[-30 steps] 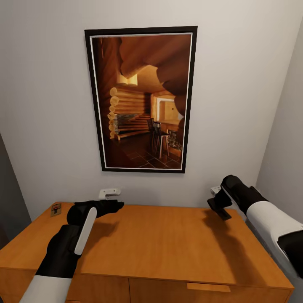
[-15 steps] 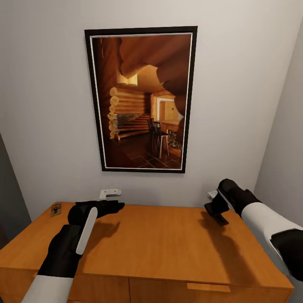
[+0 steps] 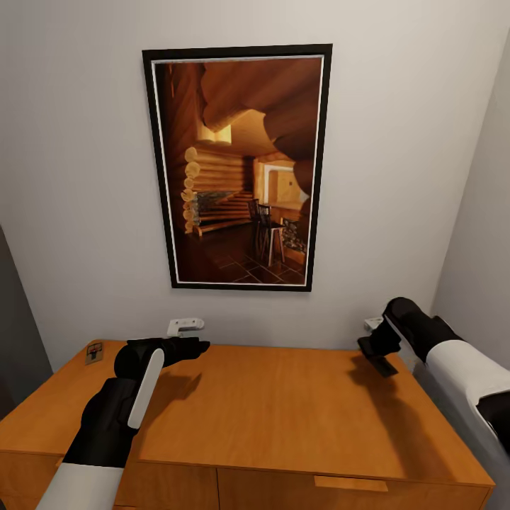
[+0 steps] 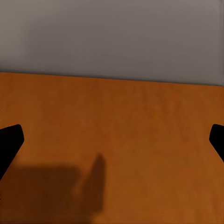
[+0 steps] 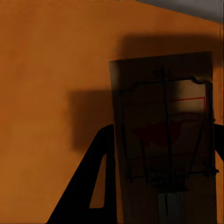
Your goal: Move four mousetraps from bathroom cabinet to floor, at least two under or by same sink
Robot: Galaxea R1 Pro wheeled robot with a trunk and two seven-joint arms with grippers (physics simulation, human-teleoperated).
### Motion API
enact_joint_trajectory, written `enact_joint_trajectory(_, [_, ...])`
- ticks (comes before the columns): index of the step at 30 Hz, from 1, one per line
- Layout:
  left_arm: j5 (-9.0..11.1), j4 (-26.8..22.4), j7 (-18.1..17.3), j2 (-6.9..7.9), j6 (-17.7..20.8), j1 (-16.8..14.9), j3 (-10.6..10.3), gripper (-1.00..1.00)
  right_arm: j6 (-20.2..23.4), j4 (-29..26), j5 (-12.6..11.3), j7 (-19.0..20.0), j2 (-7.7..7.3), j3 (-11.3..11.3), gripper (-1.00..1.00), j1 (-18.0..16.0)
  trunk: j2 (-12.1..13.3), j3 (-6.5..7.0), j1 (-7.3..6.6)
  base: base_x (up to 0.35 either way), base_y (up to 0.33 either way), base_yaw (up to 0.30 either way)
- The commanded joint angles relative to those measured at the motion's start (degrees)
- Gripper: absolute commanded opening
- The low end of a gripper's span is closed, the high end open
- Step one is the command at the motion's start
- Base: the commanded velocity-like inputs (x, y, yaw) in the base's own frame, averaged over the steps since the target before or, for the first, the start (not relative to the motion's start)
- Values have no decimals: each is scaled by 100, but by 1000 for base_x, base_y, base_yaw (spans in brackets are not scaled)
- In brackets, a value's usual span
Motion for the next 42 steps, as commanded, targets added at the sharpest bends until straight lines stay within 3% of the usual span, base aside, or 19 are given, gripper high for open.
enact_joint_trajectory(1, [49, -4, 42, -2, 22, -5, -1, 100, 13, -43, 45, 92, -38, 20, -100, -4, -5, -8, 1, 0, 0, 0])
enact_joint_trajectory(2, [49, -4, 42, -2, 21, -5, -1, 100, 13, -75, 46, 122, -71, 19, -100, -4, -5, -8, 1, 0, 0, 0])
enact_joint_trajectory(3, [49, -4, 42, -3, 24, -5, -1, 100, 13, -666, 47, 719, -964, 19, -100, -4, -5, -8, 1, 0, 0, 0])
enact_joint_trajectory(15, [49, -4, 42, 2, 25, -5, -1, 100, 13, -680, 77, 728, -994, 16, -100, -4, -5, -8, 1, 0, 0, 0])
enact_joint_trajectory(21, [49, -4, 42, 4, 23, -5, -1, 100, 13, -675, 64, 728, -1153, 23, -100, -4, -5, -8, 1, 0, 0, 0])
enact_joint_trajectory(33, [46, -39, 44, 50, 27, -5, 16, 100, 13, -666, 77, 728, -1198, 23, -100, -4, -5, -8, 1, 0, 0, 0])
enact_joint_trajectory(38, [41, -53, 57, 89, 49, -5, 546, 100, 13, -672, 76, 722, -1197, 26, -100, -4, -5, -8, 1, 0, 0, 0])
enact_joint_trajectory(42, [33, -56, 59, 171, 66, -5, 826, 100, 13, -673, 75, 720, -1197, 26, -100, -4, -5, -8, 1, 0, 10, 0])
